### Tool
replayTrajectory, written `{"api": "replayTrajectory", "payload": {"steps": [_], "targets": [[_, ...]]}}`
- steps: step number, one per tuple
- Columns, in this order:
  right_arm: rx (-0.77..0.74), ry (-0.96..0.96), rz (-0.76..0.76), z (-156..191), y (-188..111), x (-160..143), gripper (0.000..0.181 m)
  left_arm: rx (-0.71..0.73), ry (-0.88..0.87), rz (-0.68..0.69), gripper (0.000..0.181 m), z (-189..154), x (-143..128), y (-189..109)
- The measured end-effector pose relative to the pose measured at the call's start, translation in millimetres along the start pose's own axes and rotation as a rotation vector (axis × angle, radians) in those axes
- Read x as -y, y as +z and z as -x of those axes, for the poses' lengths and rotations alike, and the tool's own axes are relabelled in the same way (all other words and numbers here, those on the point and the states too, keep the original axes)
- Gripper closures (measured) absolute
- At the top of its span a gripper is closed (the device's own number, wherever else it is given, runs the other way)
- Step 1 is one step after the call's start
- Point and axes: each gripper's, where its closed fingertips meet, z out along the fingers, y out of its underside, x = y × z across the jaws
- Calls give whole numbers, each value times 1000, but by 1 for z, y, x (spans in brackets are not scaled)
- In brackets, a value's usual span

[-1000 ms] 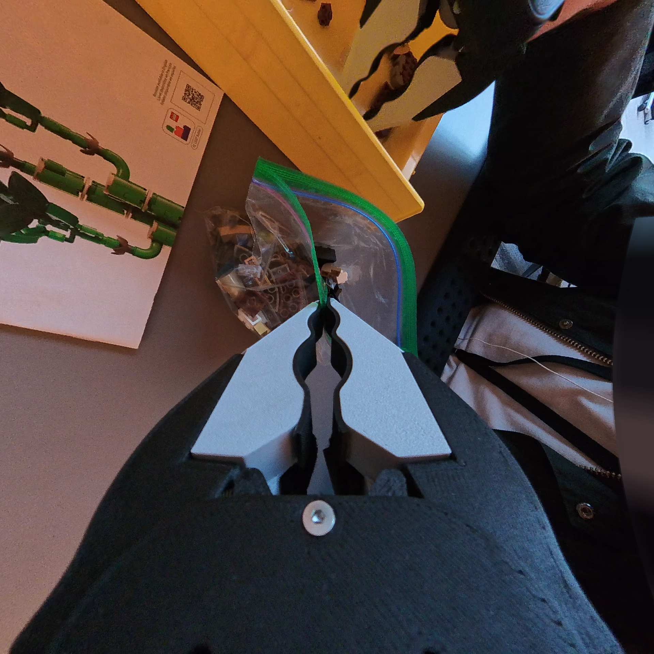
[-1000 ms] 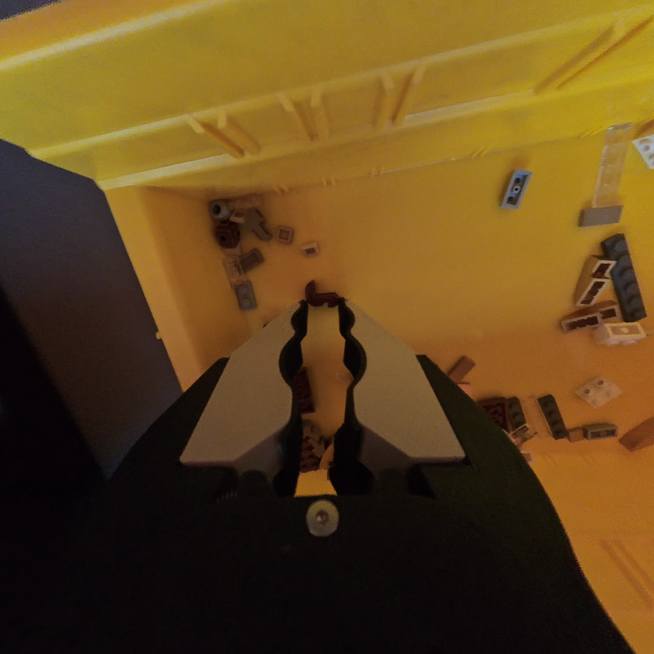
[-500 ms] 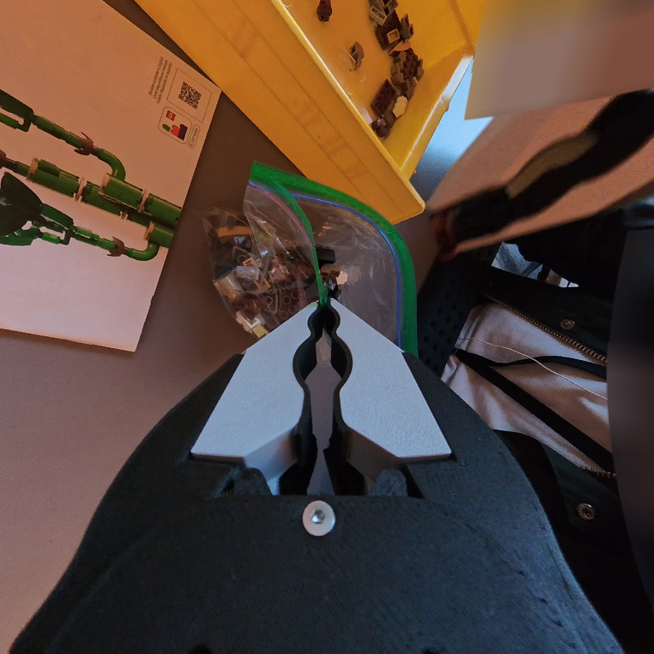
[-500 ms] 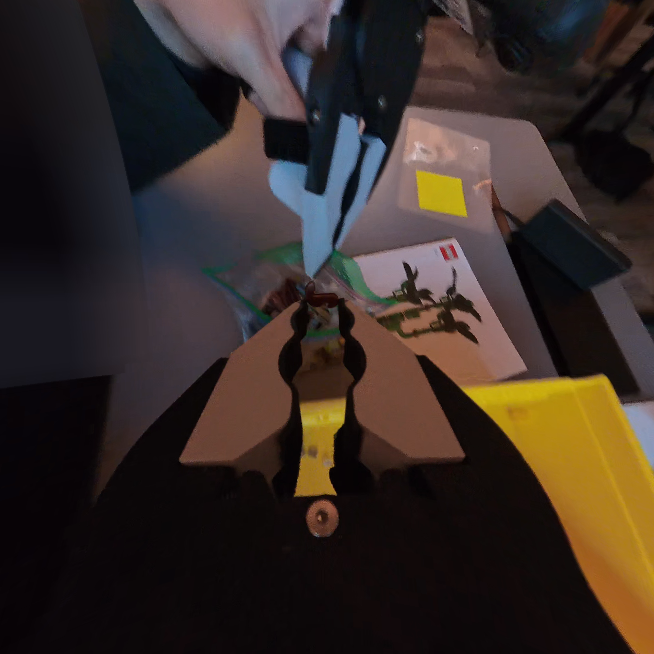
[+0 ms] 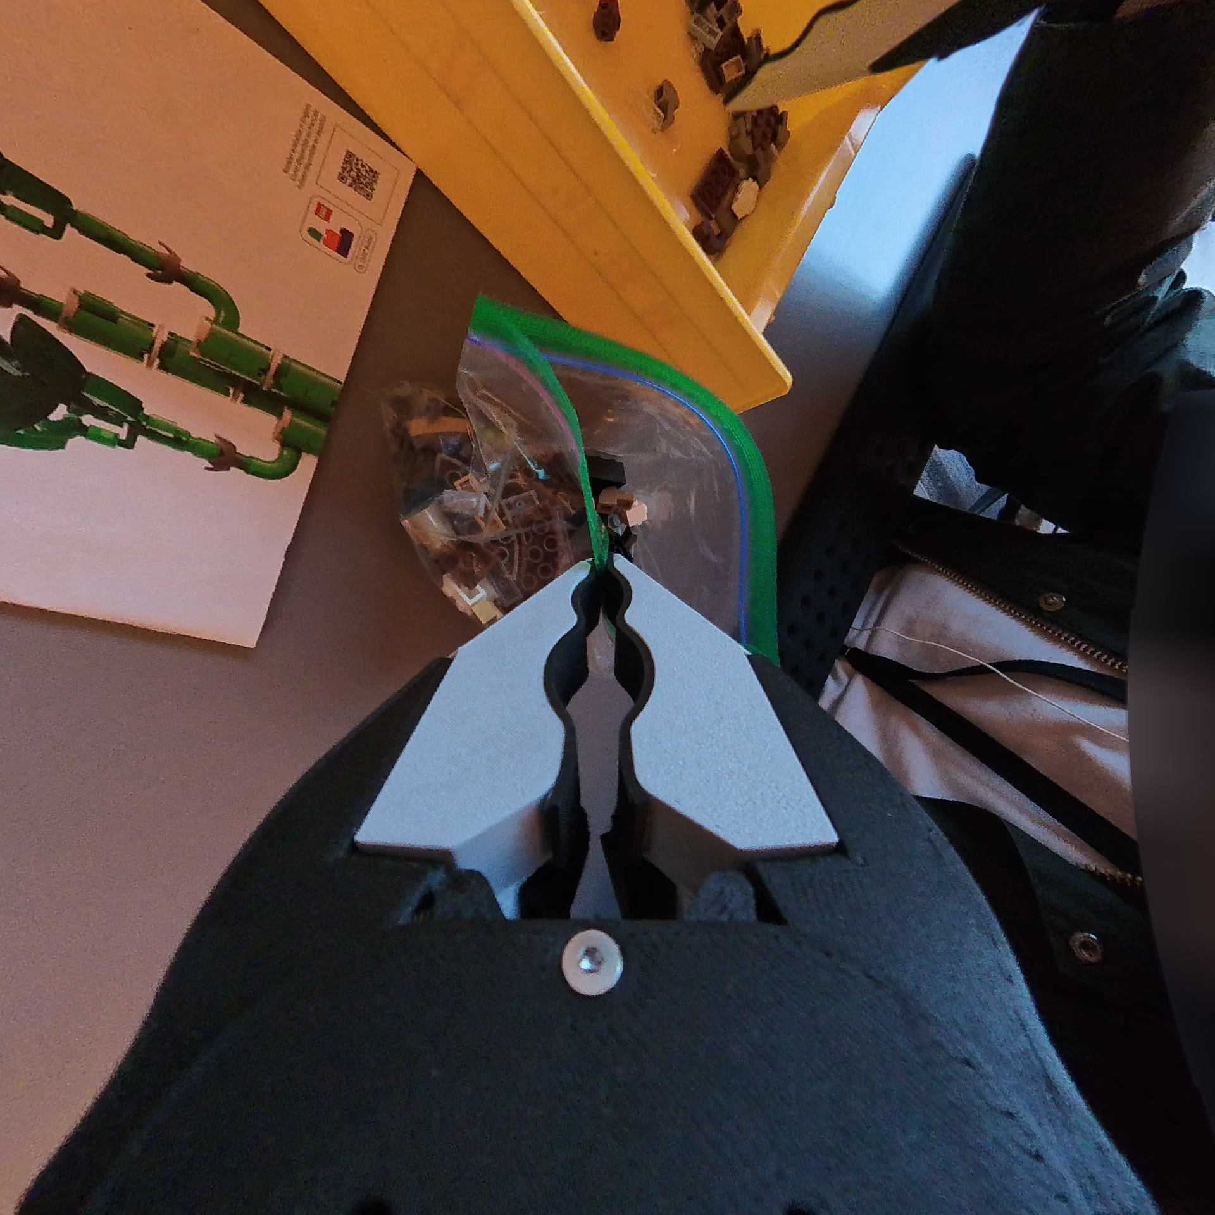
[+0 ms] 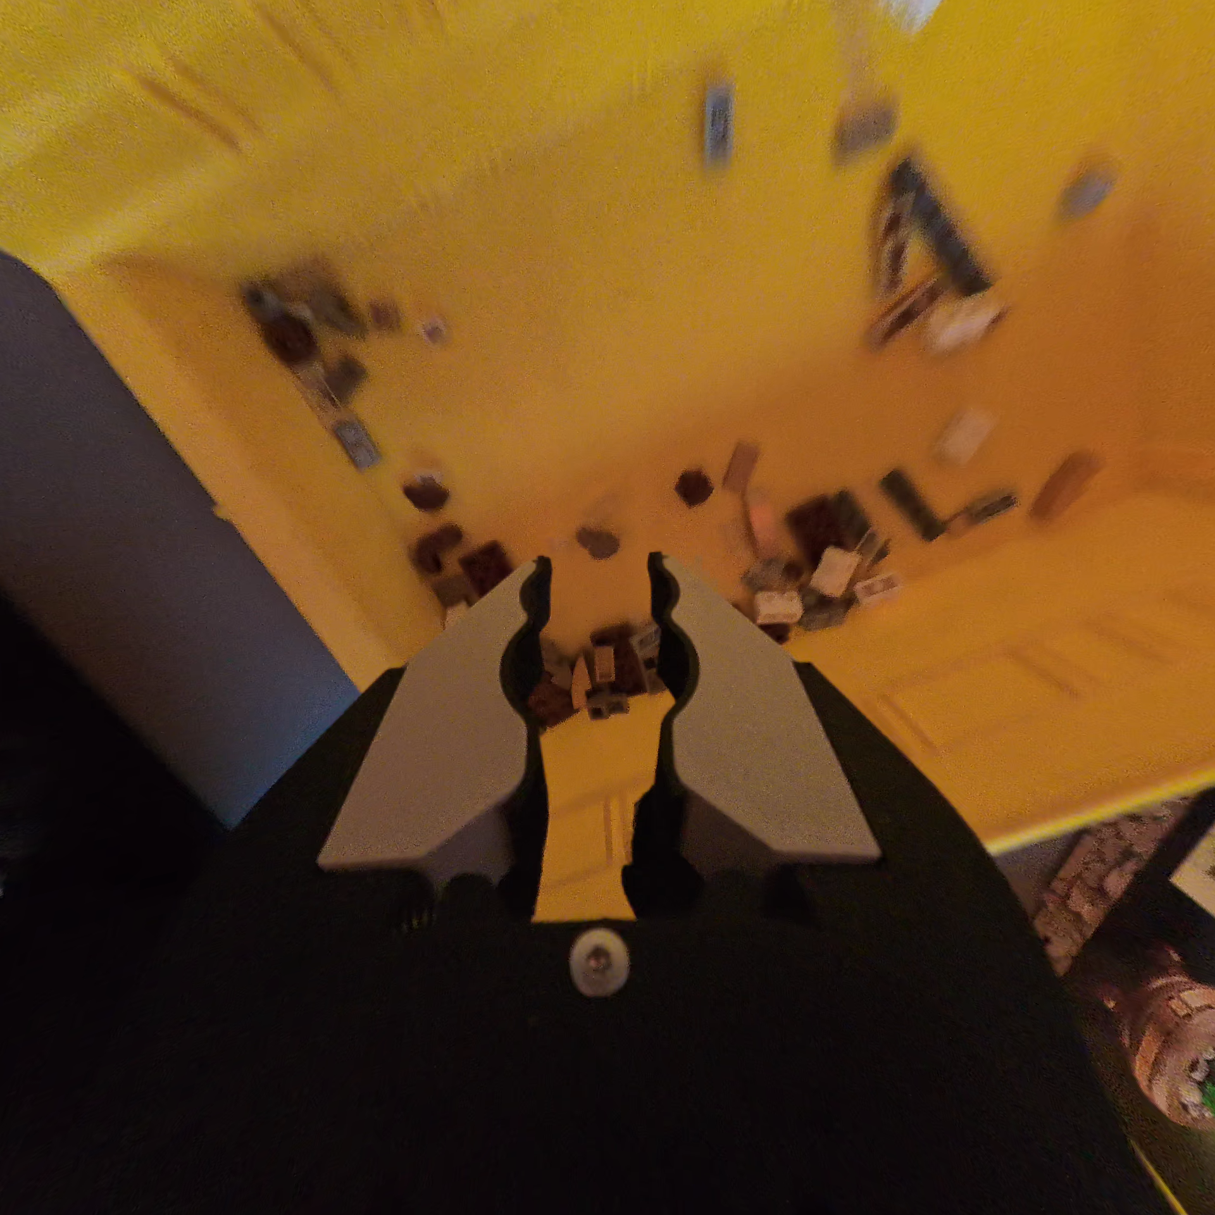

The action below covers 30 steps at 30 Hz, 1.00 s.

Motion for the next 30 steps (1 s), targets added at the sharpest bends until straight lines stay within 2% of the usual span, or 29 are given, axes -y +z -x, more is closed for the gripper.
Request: {"api": "replayTrajectory", "payload": {"steps": [2,5,10,13,17,19,21,24,26,28,30], "targets": [[18,-54,59,1,16,-10,152,-1,-2,3,181,1,0,1],[8,-92,77,-1,27,-9,153,-2,-2,4,181,1,0,1],[-13,-100,91,-4,31,-8,159,0,-1,1,181,0,-1,-1],[-13,-125,128,-1,34,-13,169,0,1,1,181,0,-1,-1],[-49,-120,75,-5,19,-5,170,-1,2,2,181,0,-1,-1],[-110,-124,-14,-6,-4,12,170,-2,1,1,181,0,0,0],[-169,-166,-209,4,-37,50,170,-4,1,2,181,0,0,0],[-147,-254,-637,47,-94,127,169,-4,2,5,181,-1,0,2],[-62,-297,-844,84,-117,161,170,-3,3,5,181,-1,0,2],[12,-330,-860,109,-110,175,169,-1,4,3,181,-1,0,2],[-5,-333,-749,110,-85,175,160,0,3,1,181,0,0,1]]}}
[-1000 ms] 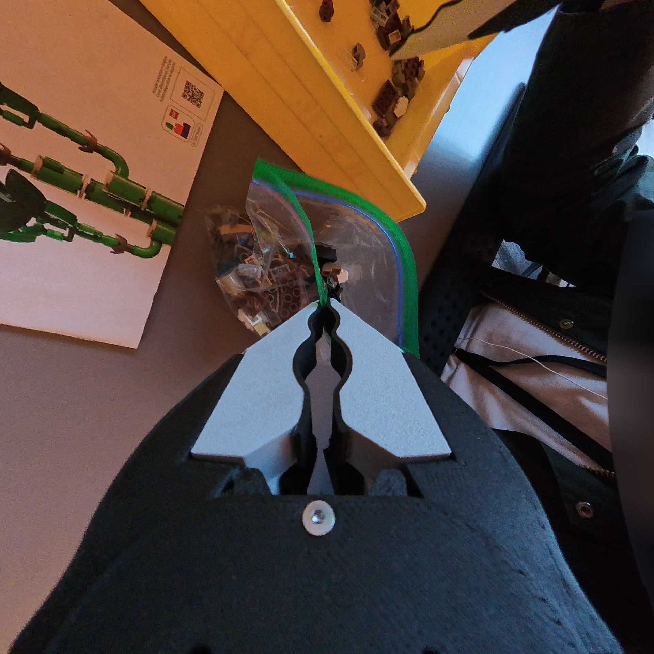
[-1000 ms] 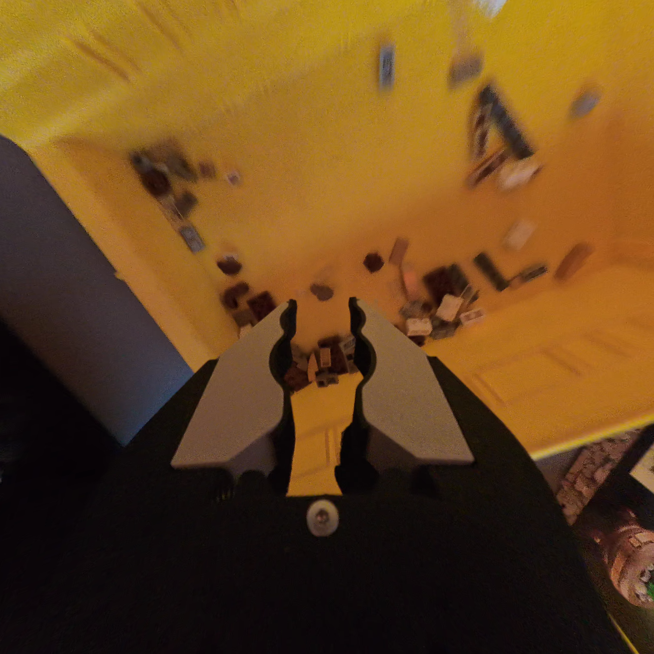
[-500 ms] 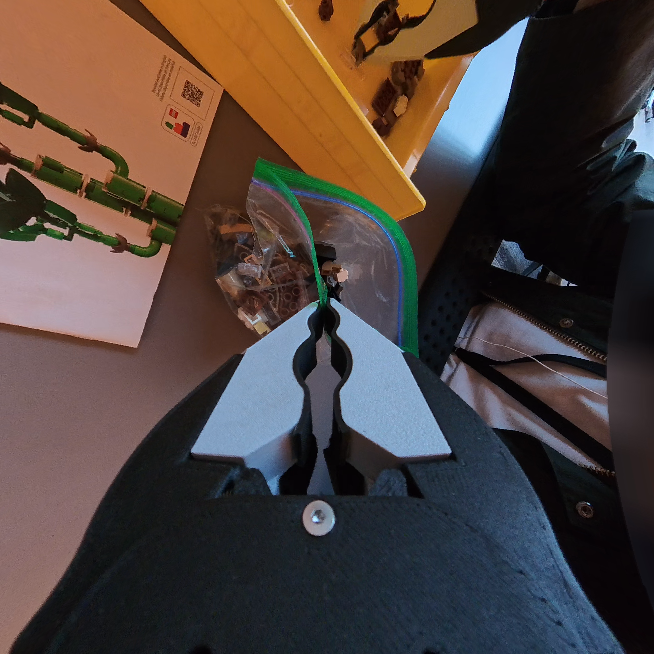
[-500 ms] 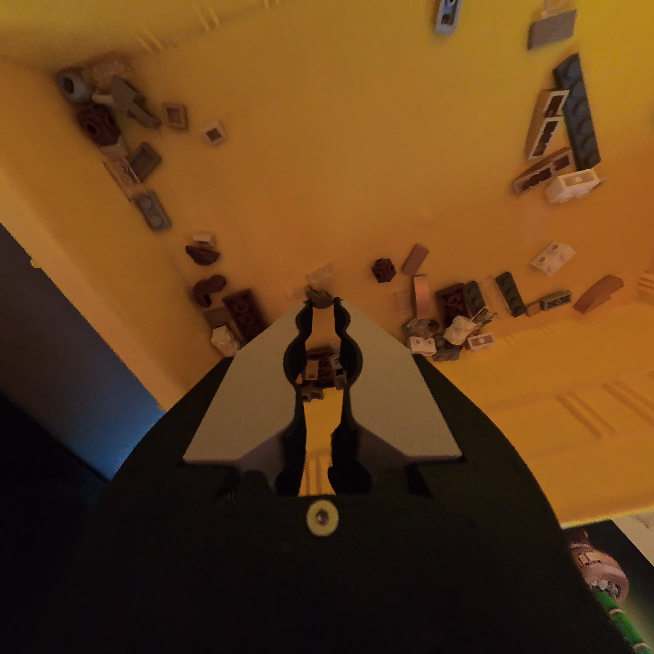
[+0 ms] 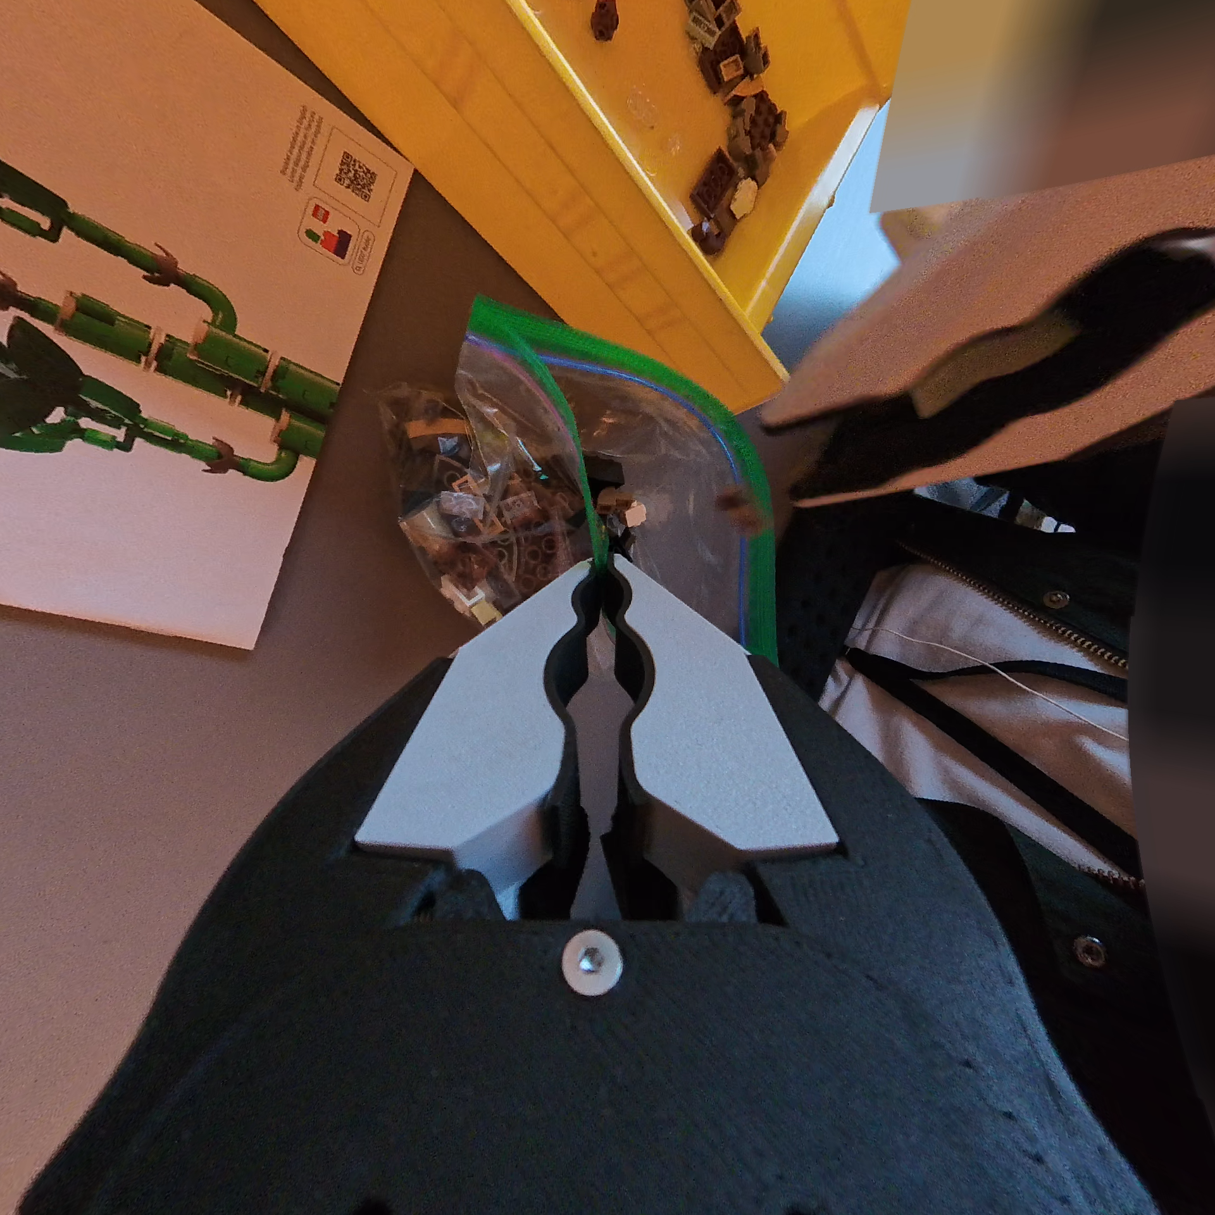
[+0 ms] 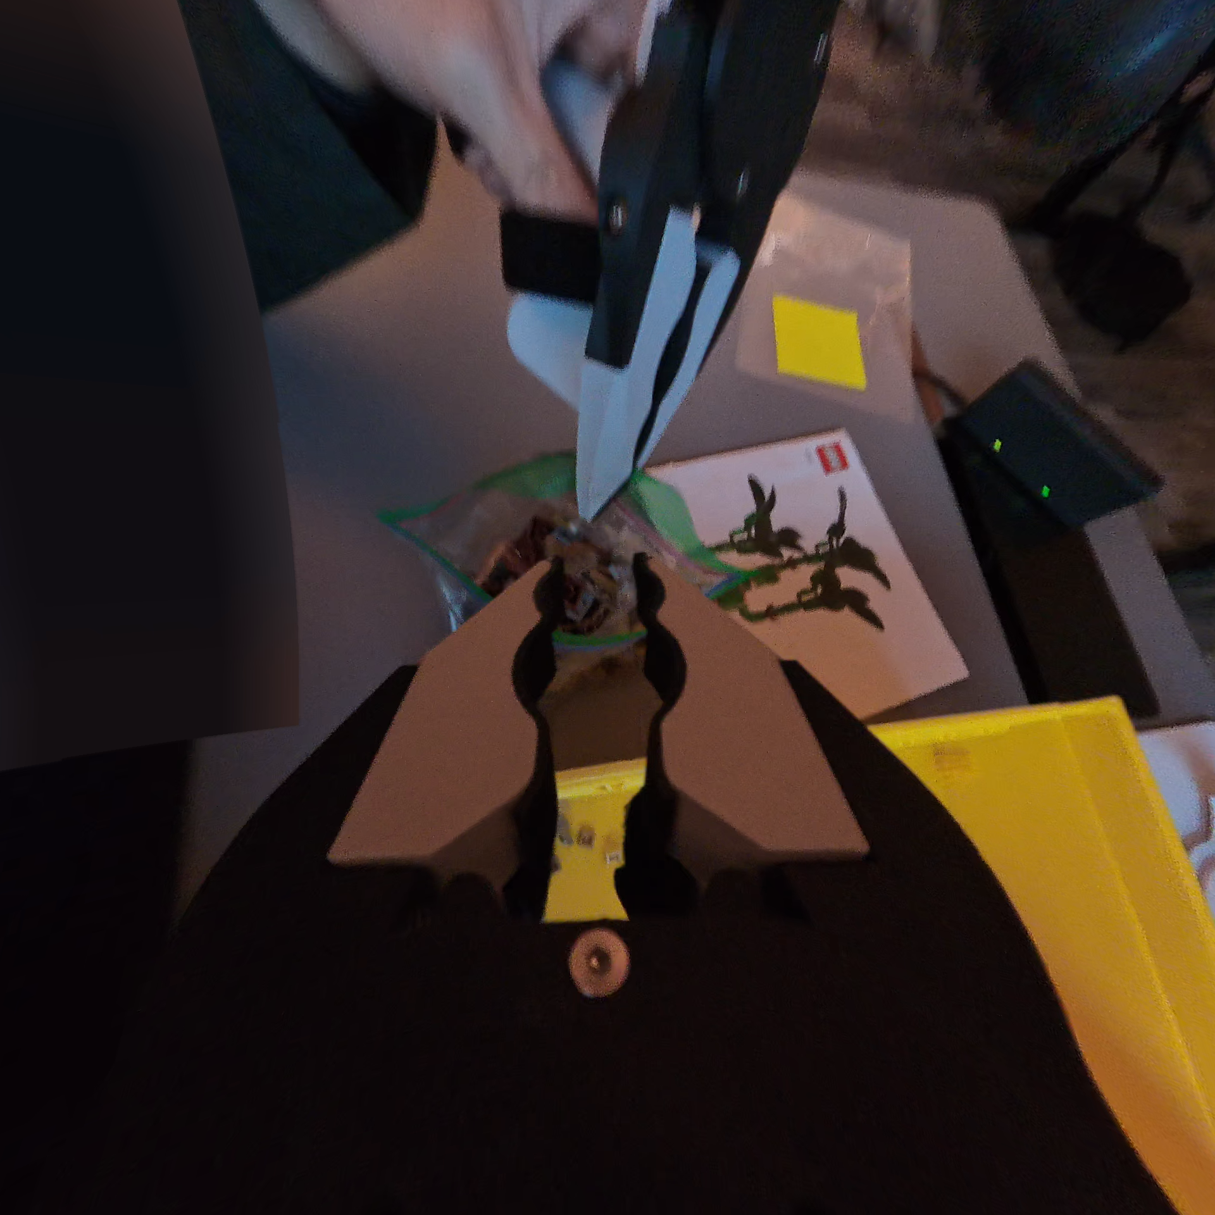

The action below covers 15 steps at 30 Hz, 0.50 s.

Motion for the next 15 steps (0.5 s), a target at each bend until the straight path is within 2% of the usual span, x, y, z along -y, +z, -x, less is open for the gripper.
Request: {"api": "replayTrajectory", "payload": {"steps": [3,6,8,10,12,15], "targets": [[-10,-1,63,-5,-1,-13,152,1,0,-5,181,0,0,-2],[-126,39,39,-38,-37,-19,153,1,-1,-9,181,1,0,-4],[-190,135,136,-64,-56,-55,150,0,-3,-10,181,1,0,-4],[-177,268,301,-75,-62,-106,147,0,-3,-7,181,1,0,-3],[-119,385,453,-72,-55,-149,147,0,-2,-3,181,1,0,-1],[-33,438,641,-57,-41,-191,148,0,-3,2,181,1,-1,0]]}}
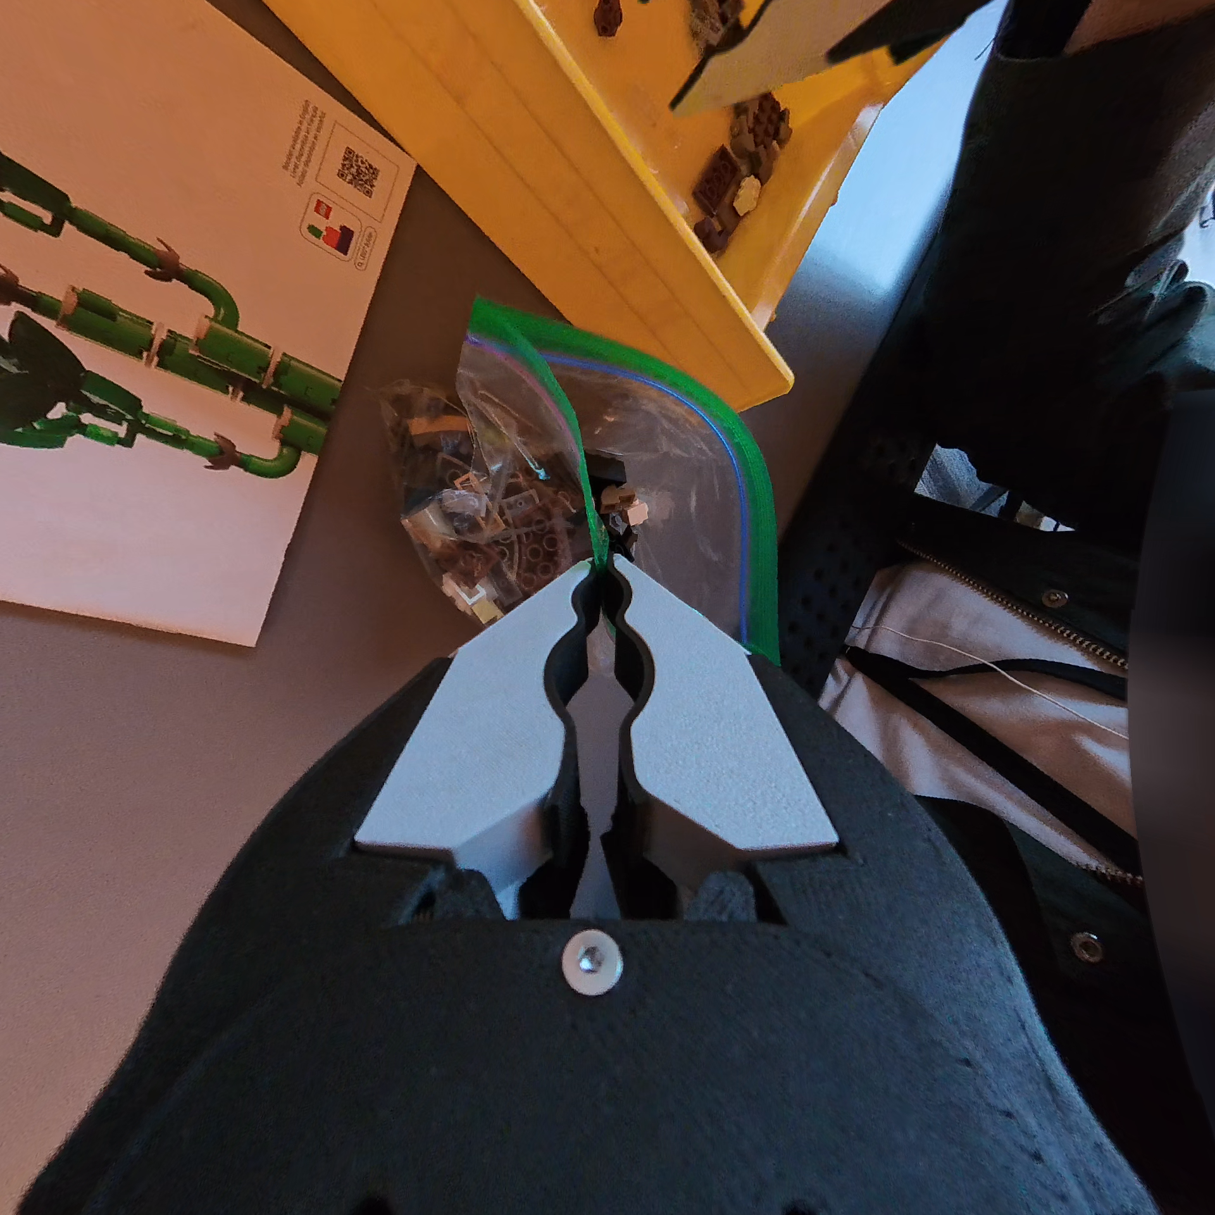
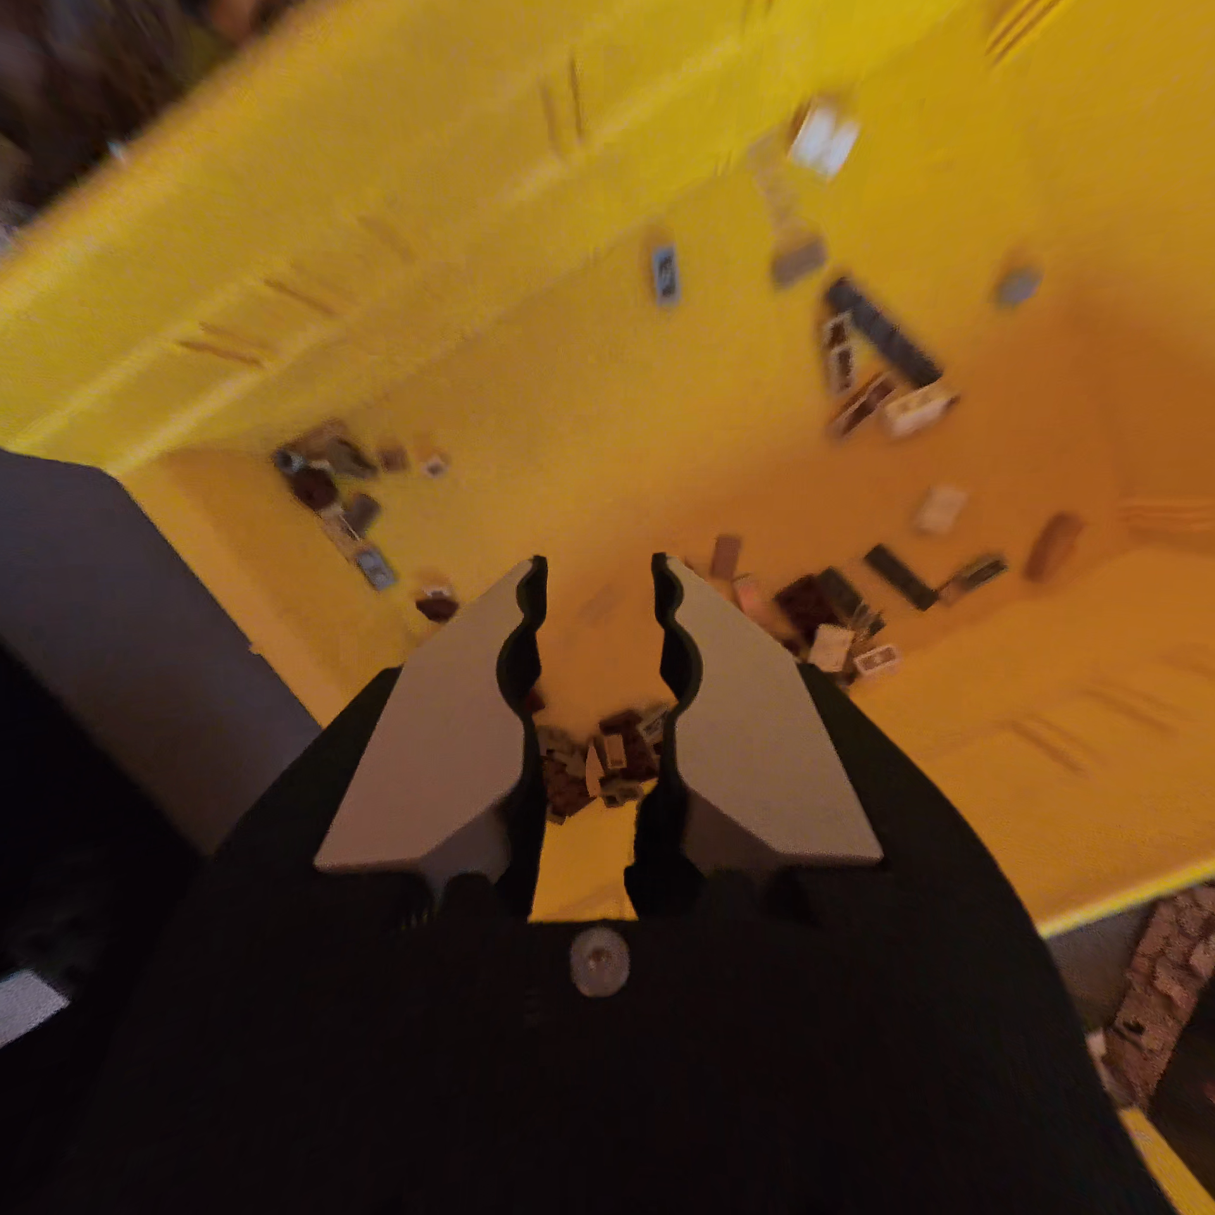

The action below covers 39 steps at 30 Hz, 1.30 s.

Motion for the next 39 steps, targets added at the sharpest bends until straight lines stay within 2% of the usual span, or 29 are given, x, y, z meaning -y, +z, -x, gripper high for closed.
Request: {"api": "replayTrajectory", "payload": {"steps": [2,5,8,13,15,20,23,27,29,33,34,35,36,39], "targets": [[-19,17,88,-2,11,-12,150,-1,-2,-2,181,1,0,0],[15,39,144,6,19,-17,151,-2,-4,-3,181,1,0,-1],[-57,11,210,-2,22,-25,152,0,0,-3,181,0,0,-1],[-61,26,265,-5,29,-35,158,1,0,-4,181,0,0,-2],[-20,19,258,0,31,-35,173,1,0,-4,181,0,0,-2],[-49,-21,258,-5,21,-38,174,-2,-2,-2,181,0,0,-1],[-28,-46,67,9,-7,-5,174,-2,0,-2,181,0,0,-1],[37,-158,-450,62,-67,91,173,-3,0,1,181,0,0,1],[138,-209,-643,98,-87,123,174,-2,0,3,181,0,0,1],[217,-243,-668,130,-74,139,172,0,0,-1,181,0,0,0],[217,-241,-667,131,-70,141,164,-1,-1,0,181,0,0,0],[191,-231,-647,126,-66,141,154,-2,-2,1,181,0,0,0],[166,-228,-621,119,-64,137,153,-2,-2,1,181,0,0,0],[24,-192,-680,79,-89,130,154,-1,2,-3,181,0,0,-2]]}}
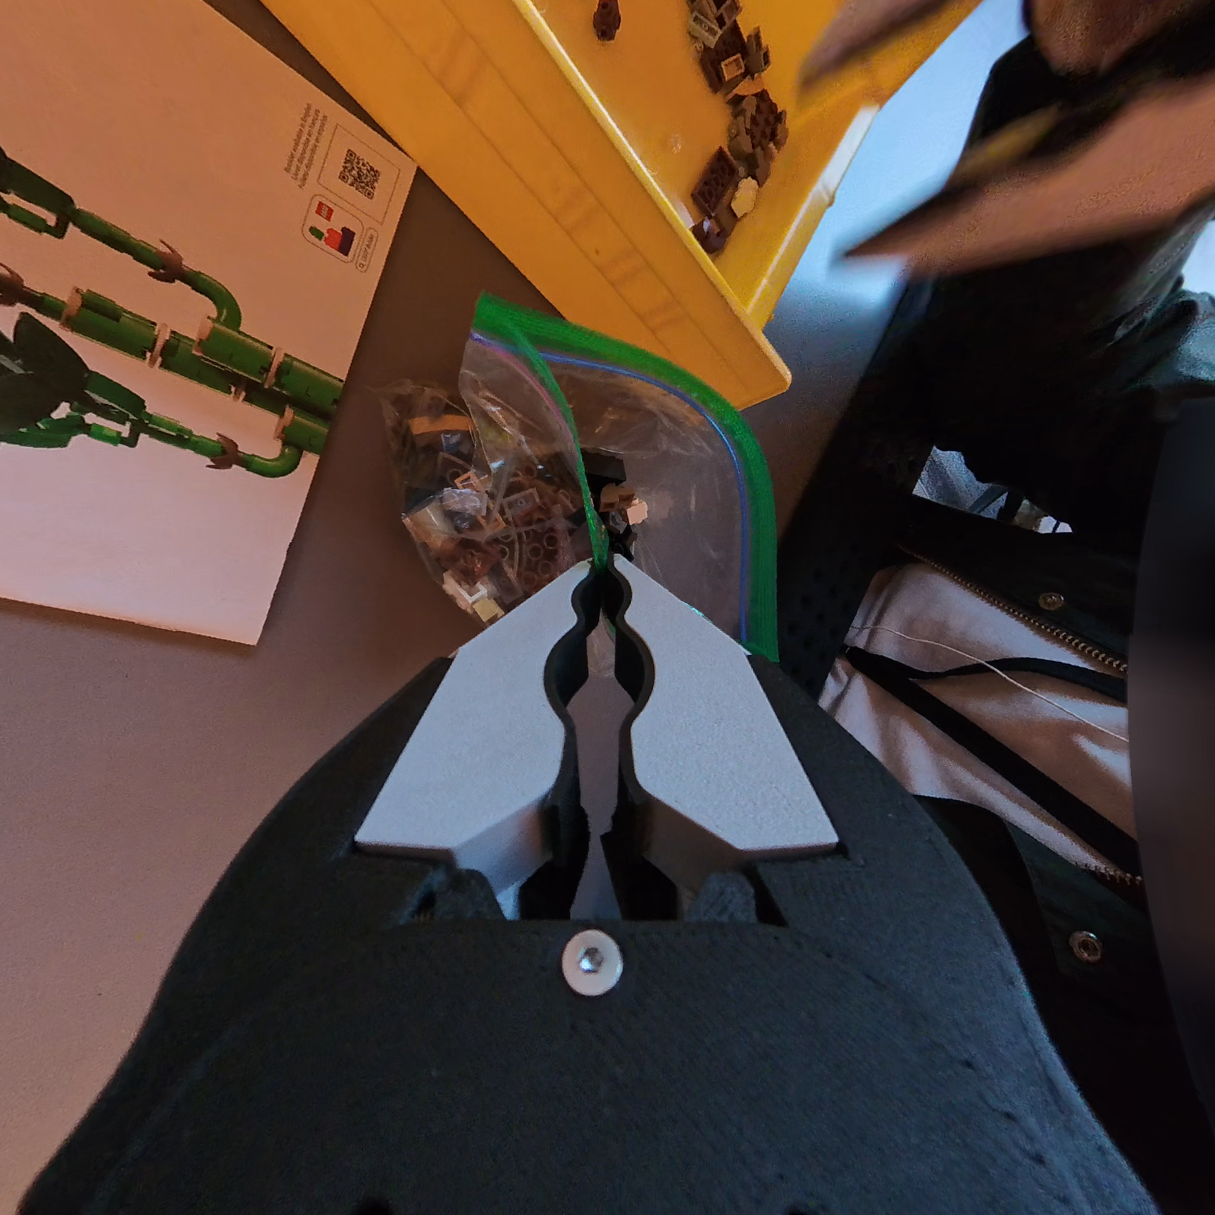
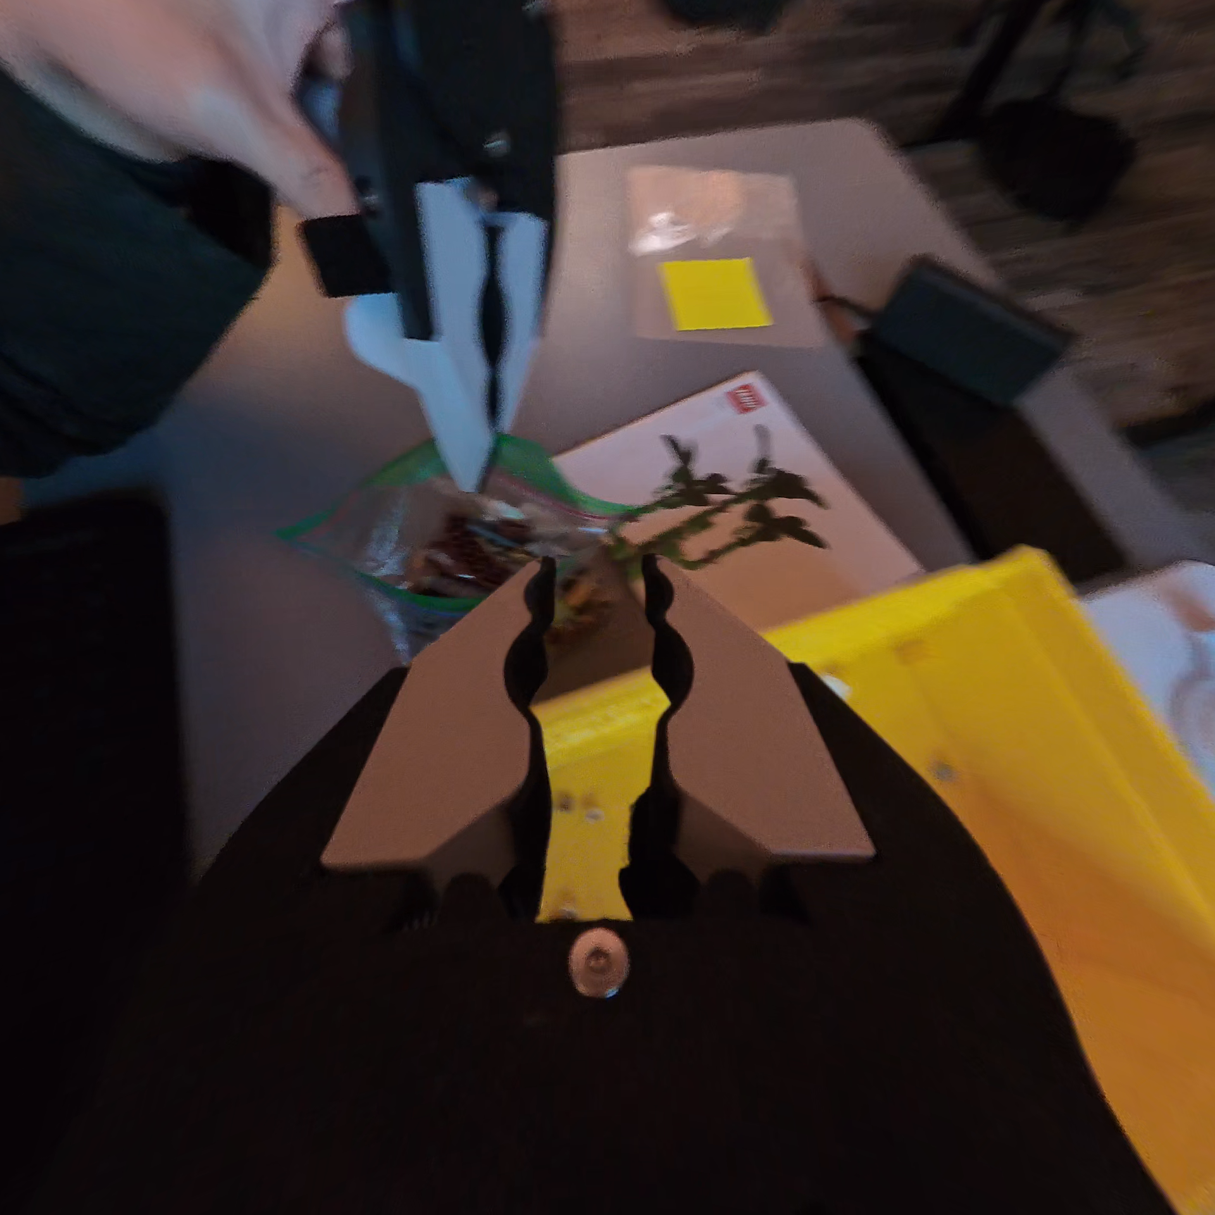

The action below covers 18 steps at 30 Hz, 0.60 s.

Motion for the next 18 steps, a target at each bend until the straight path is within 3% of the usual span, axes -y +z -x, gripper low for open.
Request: {"api": "replayTrajectory", "payload": {"steps": [2,6,10,13,18], "targets": [[-143,4,29,-40,-22,-16,155,-1,-4,-1,181,0,0,-1],[-205,112,371,-83,-31,-108,152,0,-1,1,181,0,0,1],[-188,97,698,-89,-18,-182,151,-2,-4,9,181,1,0,3],[-184,56,818,-88,-17,-202,150,-3,-4,10,181,1,-1,3],[-169,34,836,-86,-15,-205,150,0,-2,8,181,1,-1,1]]}}
